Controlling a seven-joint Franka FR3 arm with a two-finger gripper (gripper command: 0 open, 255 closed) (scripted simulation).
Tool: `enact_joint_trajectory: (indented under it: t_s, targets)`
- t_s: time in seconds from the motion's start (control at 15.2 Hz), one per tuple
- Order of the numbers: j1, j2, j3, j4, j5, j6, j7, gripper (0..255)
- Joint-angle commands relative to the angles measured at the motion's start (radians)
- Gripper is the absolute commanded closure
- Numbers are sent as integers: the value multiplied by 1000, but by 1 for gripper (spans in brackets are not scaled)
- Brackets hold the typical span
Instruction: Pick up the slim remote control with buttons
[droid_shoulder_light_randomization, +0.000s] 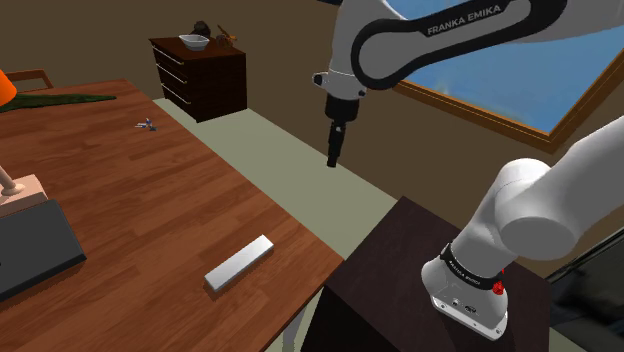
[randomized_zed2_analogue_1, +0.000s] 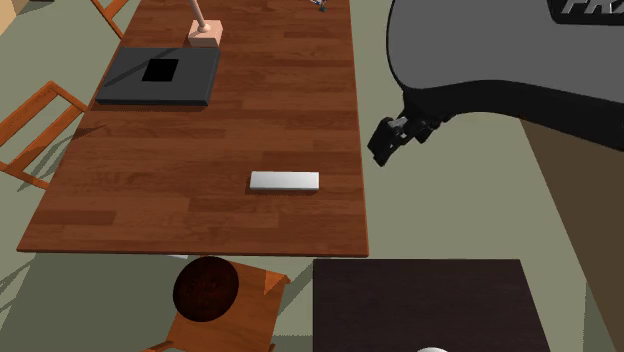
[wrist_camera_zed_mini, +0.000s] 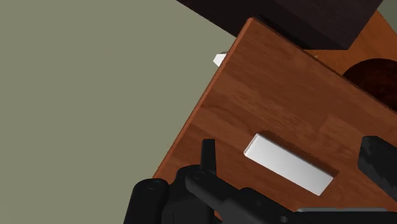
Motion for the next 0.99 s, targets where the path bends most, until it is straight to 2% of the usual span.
enact_joint_trajectory:
  t_s: [0.0,0.46,0.92]
  targets:
    - [16,70,9,11,-1,64,-35,0]
    - [68,309,56,71,-20,253,-126,0]
    - [118,552,99,173,-81,402,-186,0]
